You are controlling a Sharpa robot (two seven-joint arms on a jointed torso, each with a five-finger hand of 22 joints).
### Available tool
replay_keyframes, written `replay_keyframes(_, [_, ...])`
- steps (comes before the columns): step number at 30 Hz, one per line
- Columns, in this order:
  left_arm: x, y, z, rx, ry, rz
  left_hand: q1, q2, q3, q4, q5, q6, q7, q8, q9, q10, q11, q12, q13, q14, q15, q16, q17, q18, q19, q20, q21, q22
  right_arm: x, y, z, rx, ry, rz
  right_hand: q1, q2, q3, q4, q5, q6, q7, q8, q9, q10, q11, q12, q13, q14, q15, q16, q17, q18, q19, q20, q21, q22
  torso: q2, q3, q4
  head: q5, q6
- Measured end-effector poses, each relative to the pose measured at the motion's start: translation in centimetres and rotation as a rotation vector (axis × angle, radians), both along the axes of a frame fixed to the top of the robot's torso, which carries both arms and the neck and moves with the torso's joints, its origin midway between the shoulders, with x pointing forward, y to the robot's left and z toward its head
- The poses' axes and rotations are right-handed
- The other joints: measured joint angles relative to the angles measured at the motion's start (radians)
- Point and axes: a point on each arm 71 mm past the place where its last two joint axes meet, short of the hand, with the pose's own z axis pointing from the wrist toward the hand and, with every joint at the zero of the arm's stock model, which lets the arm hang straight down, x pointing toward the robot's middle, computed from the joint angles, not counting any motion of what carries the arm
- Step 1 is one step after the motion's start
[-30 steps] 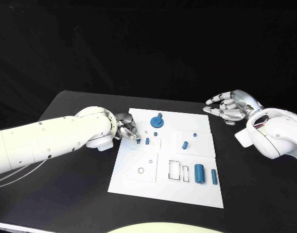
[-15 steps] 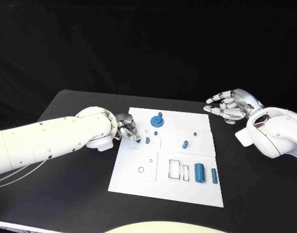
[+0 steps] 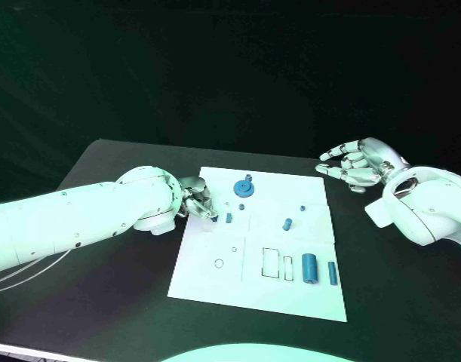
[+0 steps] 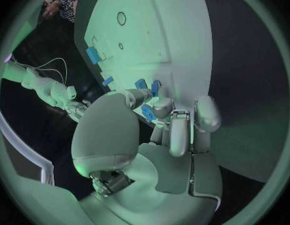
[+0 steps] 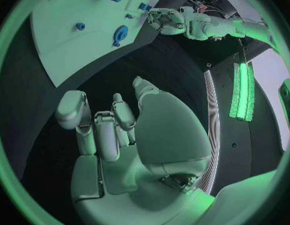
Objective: Assemble the parts on the task board
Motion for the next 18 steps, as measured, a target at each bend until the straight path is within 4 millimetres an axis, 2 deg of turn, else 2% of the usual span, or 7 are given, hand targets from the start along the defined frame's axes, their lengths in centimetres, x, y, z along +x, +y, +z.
replay_keyframes(13, [-0.3,-0.22,-0.01,0.005,-0.006,-0.015,-0.003,-0.003,0.0,0.0,0.0,0.005,-0.002,0.0,0.0,0.003,0.003,0.0,0.001,-0.004,-0.004,0.0,0.0,0.0,0.0,0.0,0.0,0.0,-0.01,-0.1,0.0,0.0,0.0,-0.001,0.0,0.0,0.0,0.0,0.0,0.0,0.0,0.0,0.0,0.0,0.0,0.0,0.0,0.0,0.0,0.0,0.0,0.0,0.004,-0.004,0.0,0.001,0.0,0.0003,-0.0003,0.0,-0.003])
replay_keyframes(18, [-0.55,-0.41,-0.05,0.003,-0.013,-0.024,-0.003,-0.003,0.0,0.0,0.0,0.008,-0.004,0.0,0.0,0.009,-0.002,0.006,0.009,-0.004,-0.004,0.0,0.0,0.0,0.004,-0.004,0.005,0.008,-0.01,-0.12,0.0,0.0,0.0,-0.001,0.0,0.0,0.0,0.0,0.0,0.0,0.0,0.0,0.0,0.0,0.0,0.0,0.0,0.0,0.0,0.0,0.0,0.0,0.004,-0.004,0.0,0.001,0.0,0.0004,-0.0003,0.0,-0.003])
